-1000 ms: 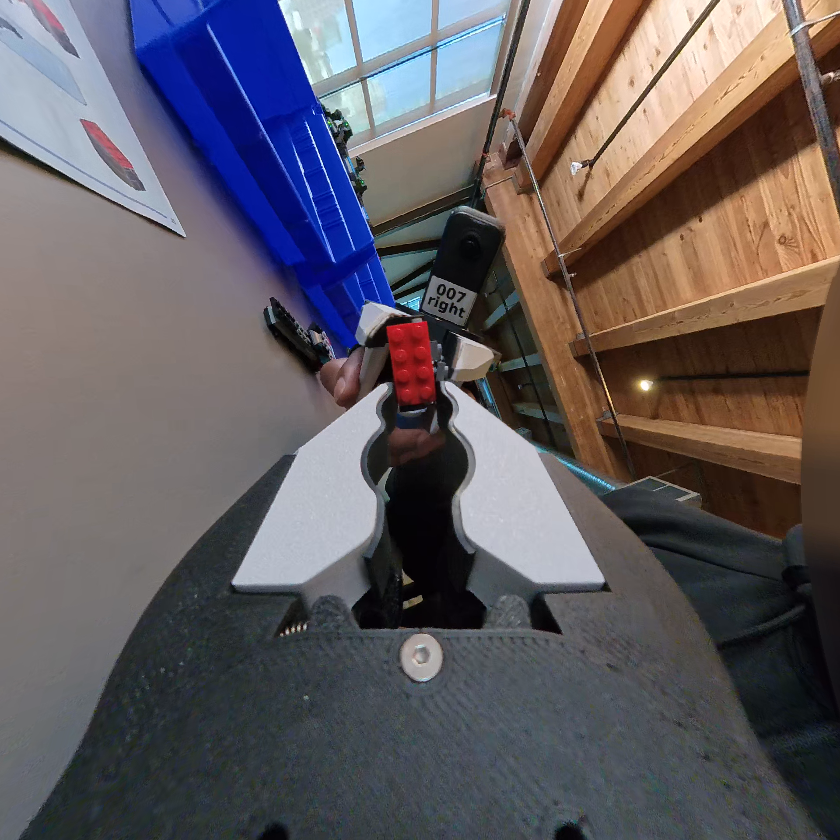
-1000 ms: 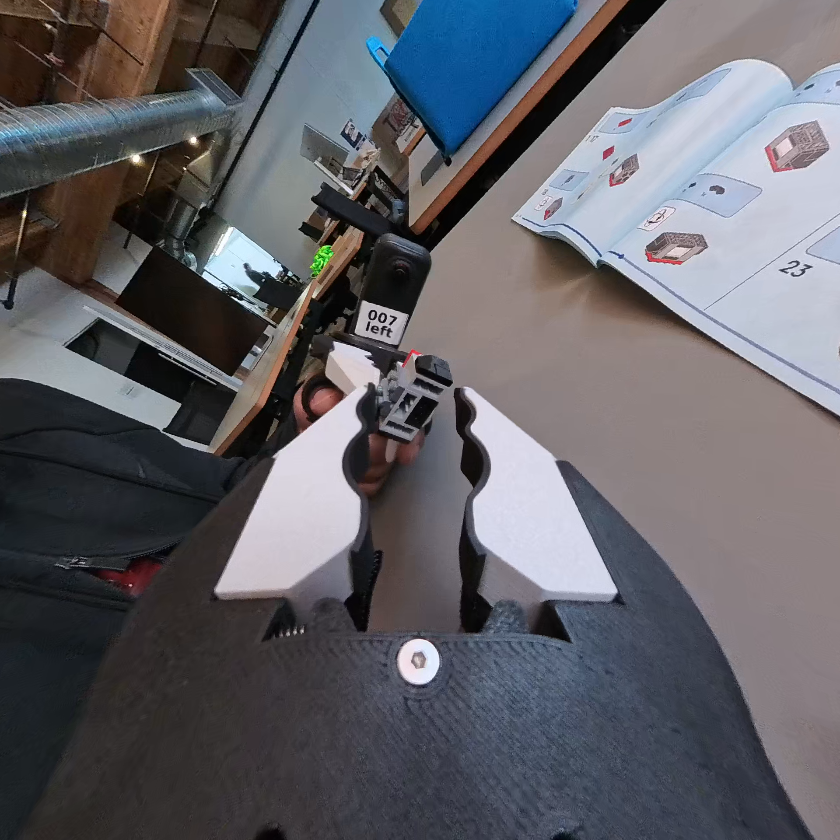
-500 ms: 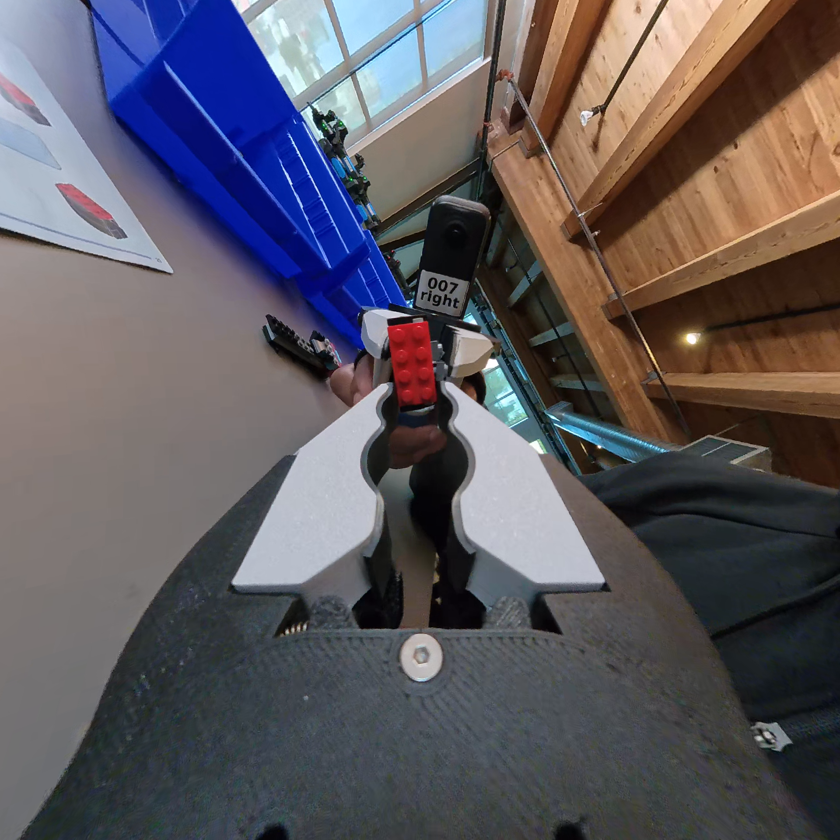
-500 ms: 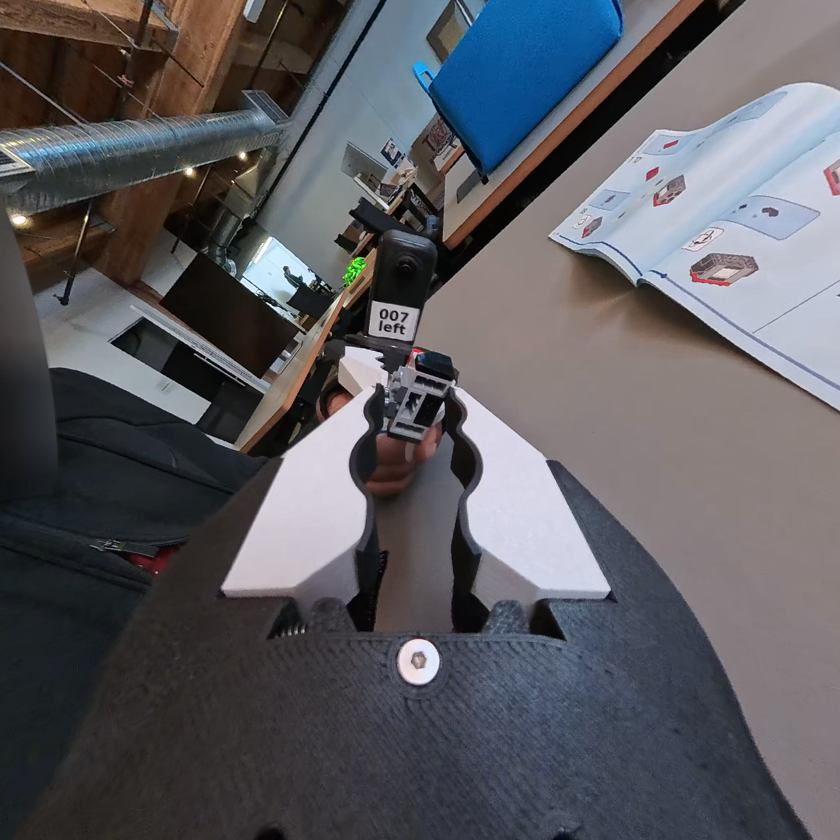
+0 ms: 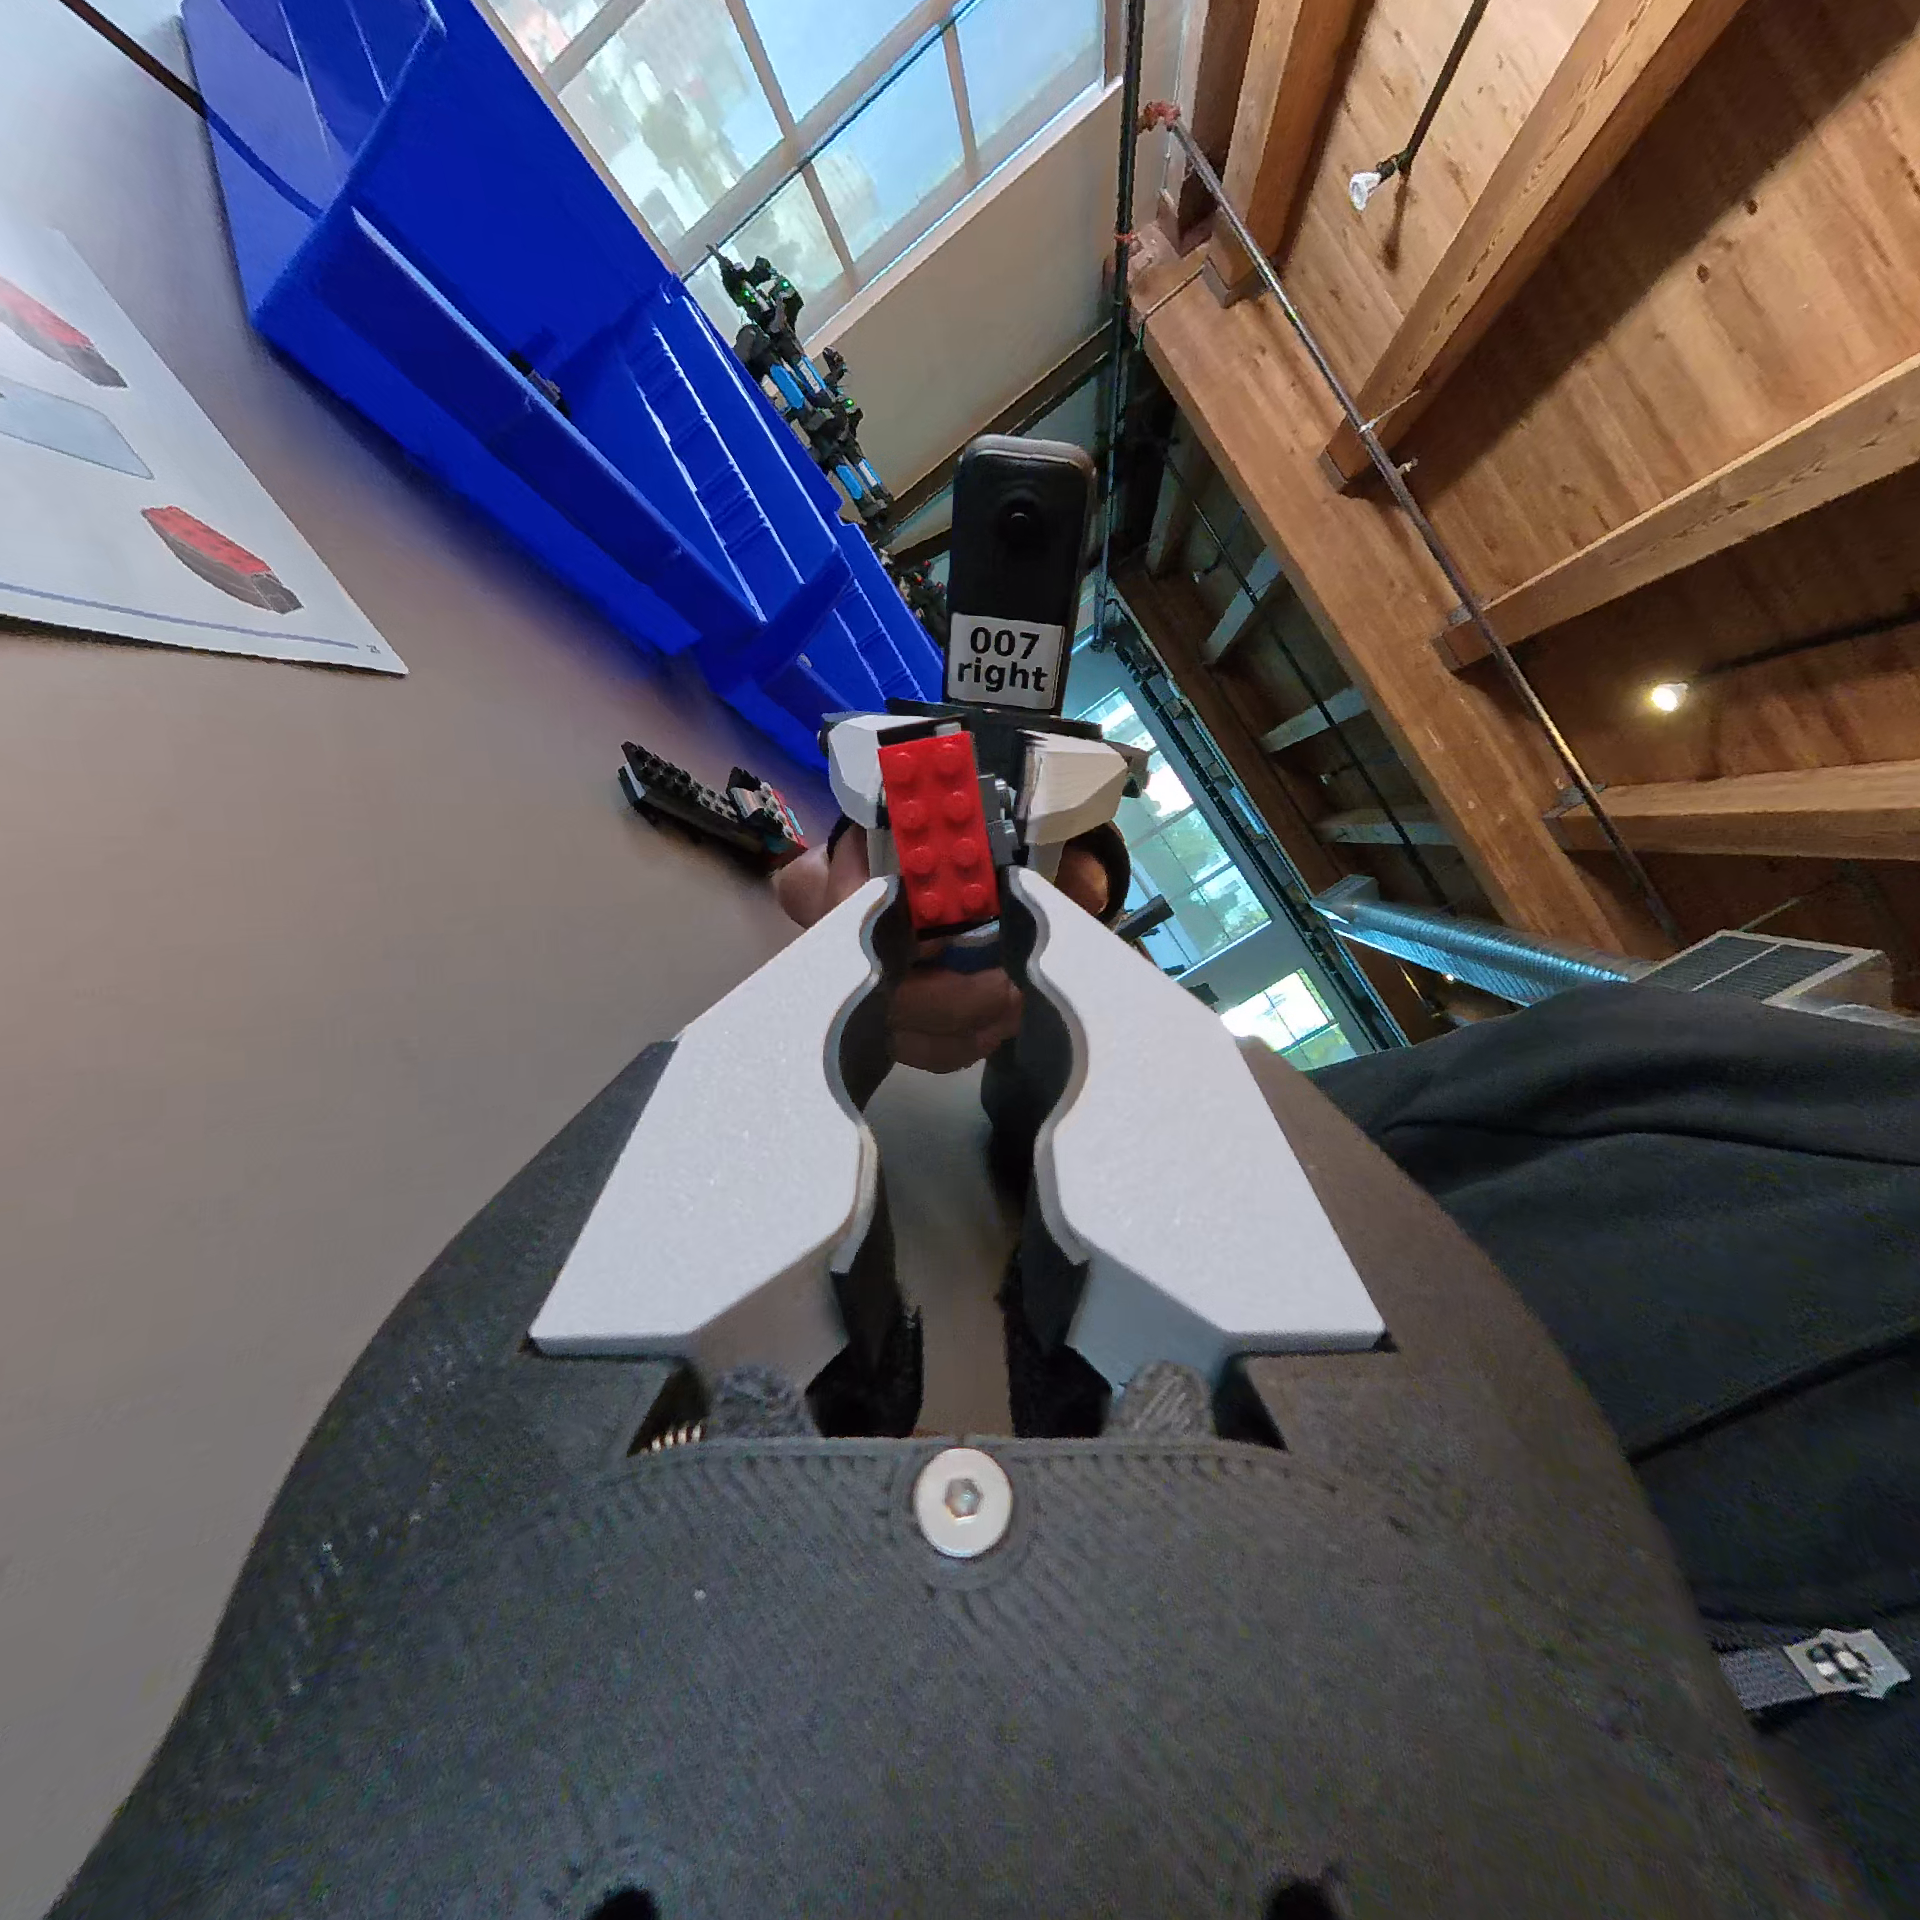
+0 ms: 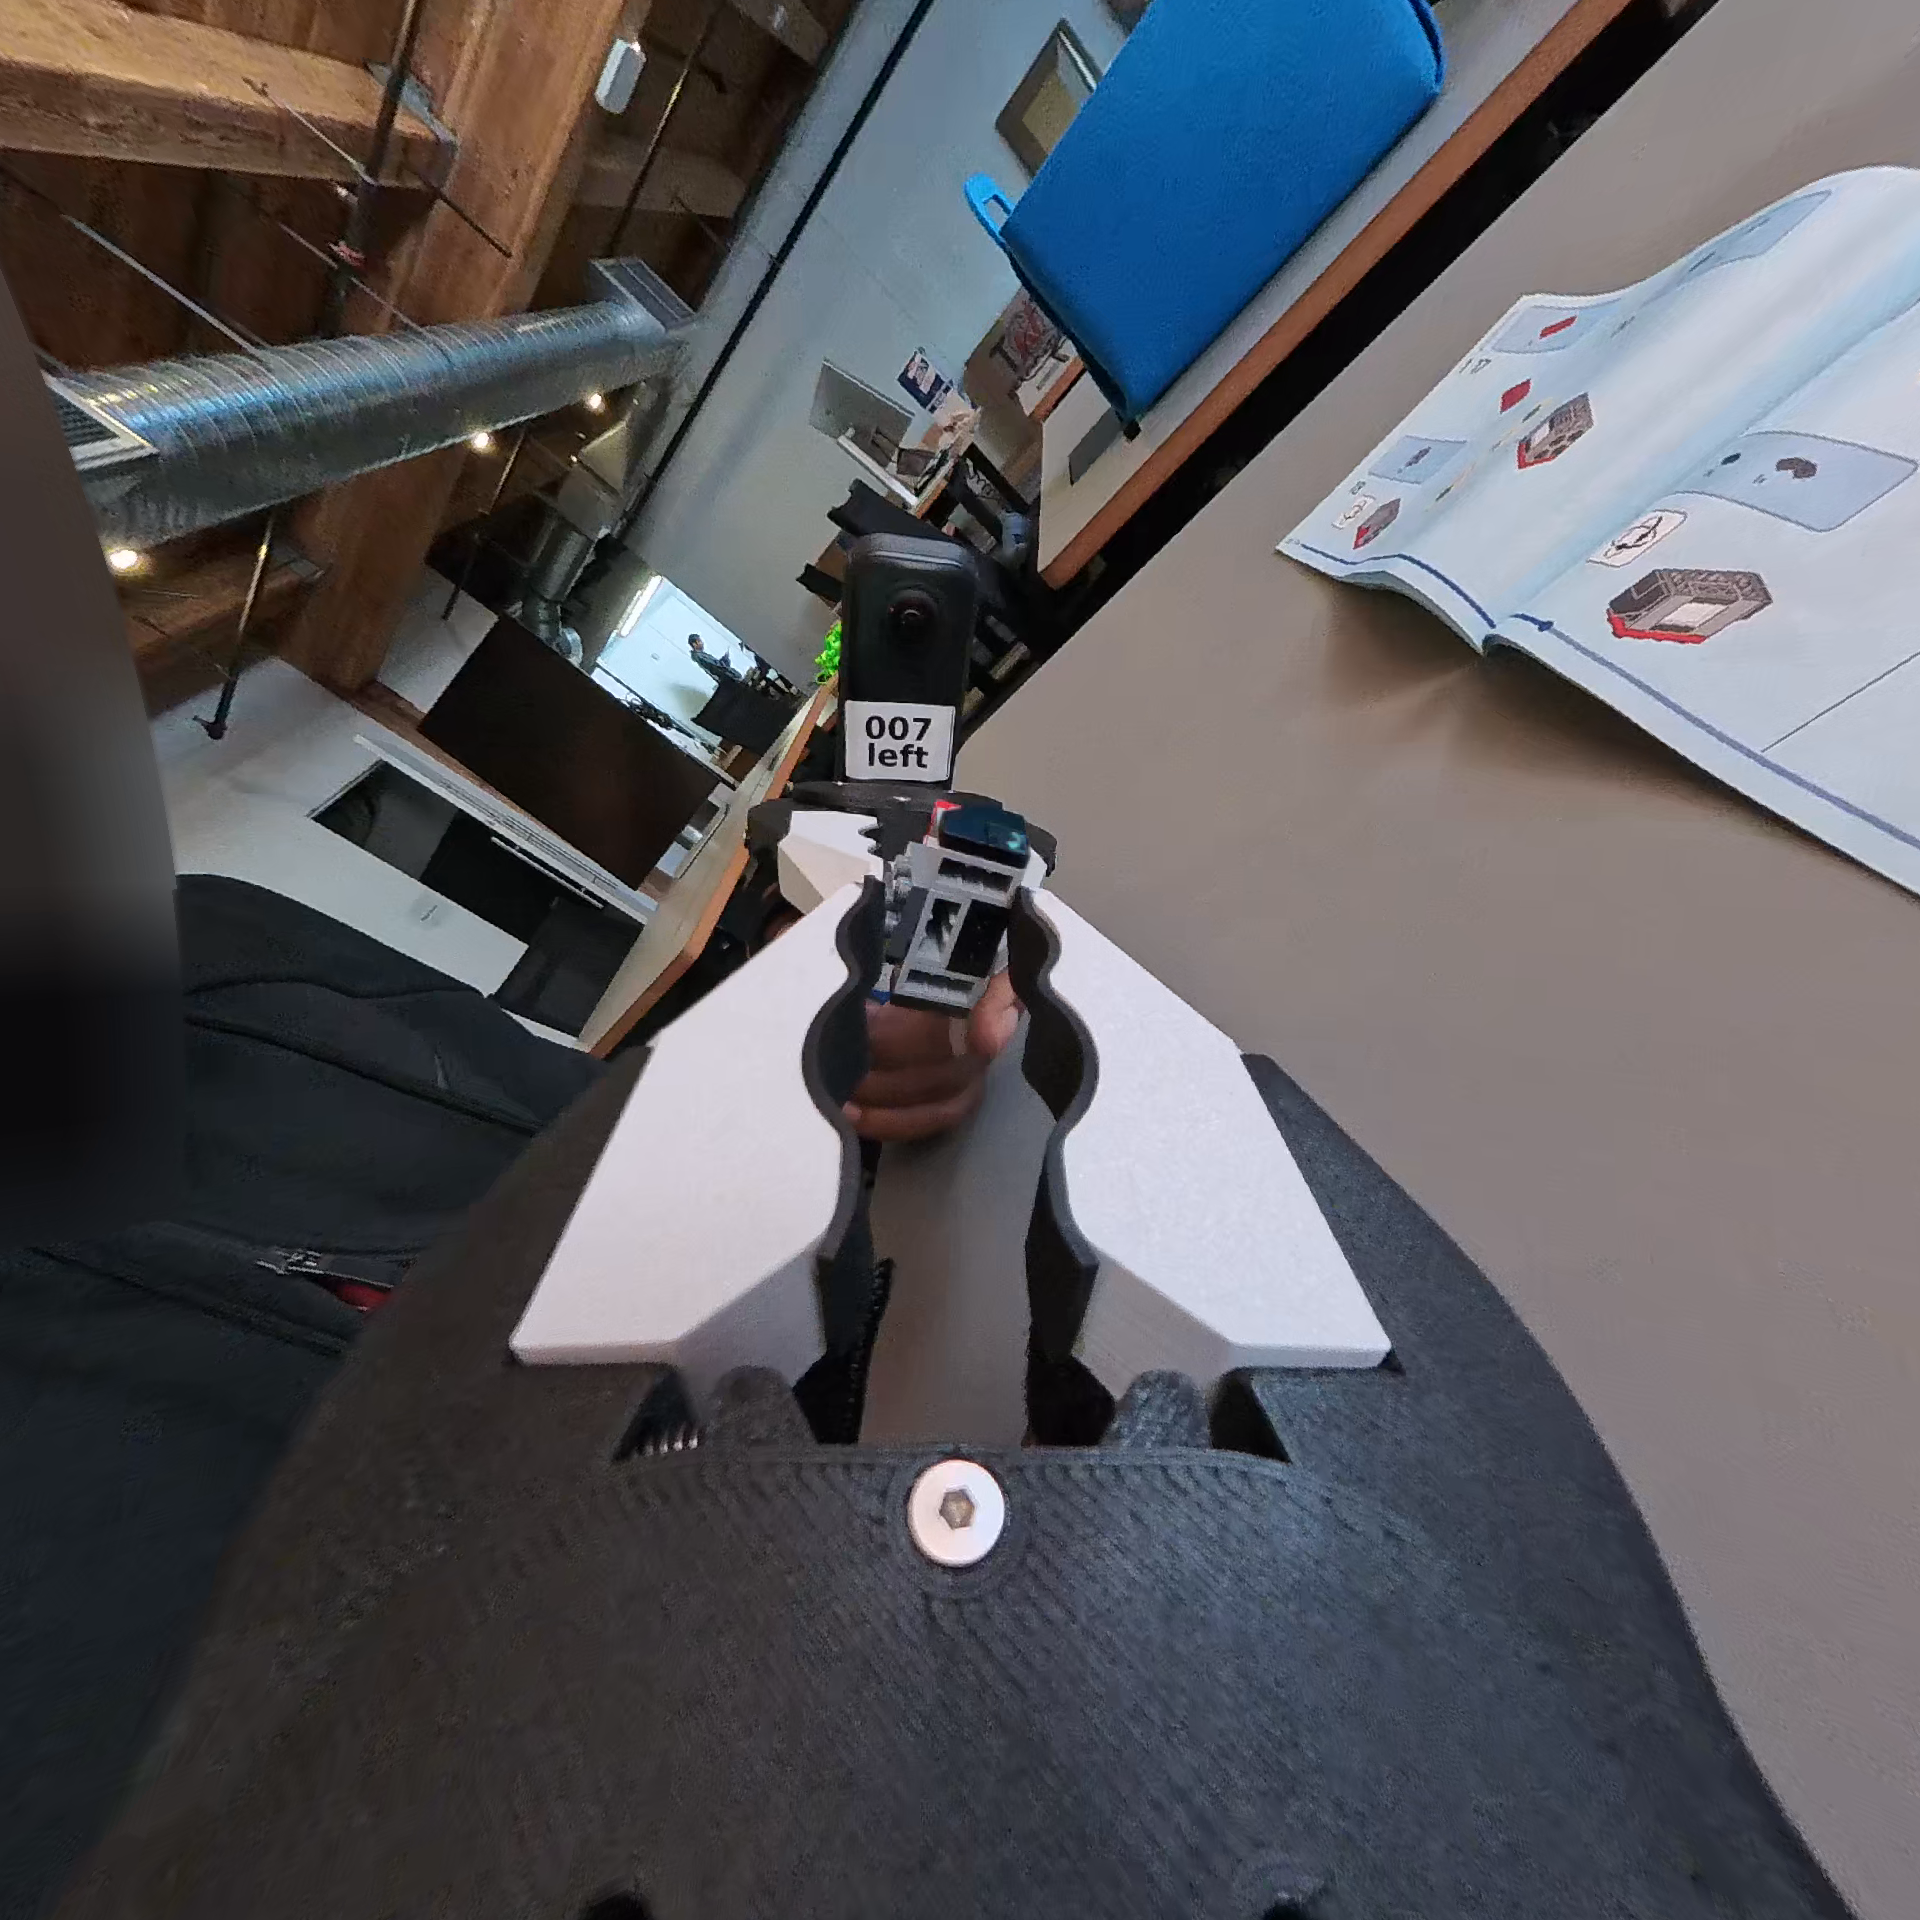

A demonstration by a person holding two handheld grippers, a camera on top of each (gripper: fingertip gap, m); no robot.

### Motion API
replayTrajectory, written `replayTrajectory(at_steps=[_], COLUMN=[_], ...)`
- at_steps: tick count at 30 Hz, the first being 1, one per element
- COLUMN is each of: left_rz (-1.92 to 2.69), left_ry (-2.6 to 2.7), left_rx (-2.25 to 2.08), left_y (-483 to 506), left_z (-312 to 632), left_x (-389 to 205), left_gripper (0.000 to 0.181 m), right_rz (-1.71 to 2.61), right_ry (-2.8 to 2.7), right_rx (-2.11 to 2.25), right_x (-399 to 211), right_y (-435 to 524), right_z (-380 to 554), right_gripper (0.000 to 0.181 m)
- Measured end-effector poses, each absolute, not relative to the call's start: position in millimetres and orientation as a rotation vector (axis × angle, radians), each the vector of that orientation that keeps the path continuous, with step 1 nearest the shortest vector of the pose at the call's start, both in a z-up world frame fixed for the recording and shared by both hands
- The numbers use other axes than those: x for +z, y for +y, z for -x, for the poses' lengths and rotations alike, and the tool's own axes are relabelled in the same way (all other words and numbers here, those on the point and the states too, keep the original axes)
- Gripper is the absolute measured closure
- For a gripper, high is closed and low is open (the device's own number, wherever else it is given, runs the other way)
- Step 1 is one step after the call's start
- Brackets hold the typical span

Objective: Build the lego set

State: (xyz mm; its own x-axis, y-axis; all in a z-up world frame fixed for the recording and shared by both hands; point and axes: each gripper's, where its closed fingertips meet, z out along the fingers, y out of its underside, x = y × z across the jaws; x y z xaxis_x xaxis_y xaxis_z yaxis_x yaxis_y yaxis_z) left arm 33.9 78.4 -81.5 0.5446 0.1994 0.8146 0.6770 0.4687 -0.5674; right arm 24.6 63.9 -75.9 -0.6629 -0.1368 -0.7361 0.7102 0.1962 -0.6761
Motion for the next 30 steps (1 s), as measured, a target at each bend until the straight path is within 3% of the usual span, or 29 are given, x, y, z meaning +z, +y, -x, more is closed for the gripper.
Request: replayTrajectory(at_steps=[28,30], left_rz=[1.046,1.015], left_ry=[-0.996,-1.012], left_rx=[-0.362,-0.367], left_y=[75.6,72.8], left_z=[-30.6,-27.6], left_x=[-81.5,-82.2], left_gripper=[0.165,0.166], right_rz=[-0.528,-0.541], right_ry=[1.824,1.829], right_rx=[-1.587,-1.588], right_x=[-76.9,-77.9], right_y=[62.5,62.3], right_z=[-23.5,-21.5], right_gripper=[0.157,0.147])
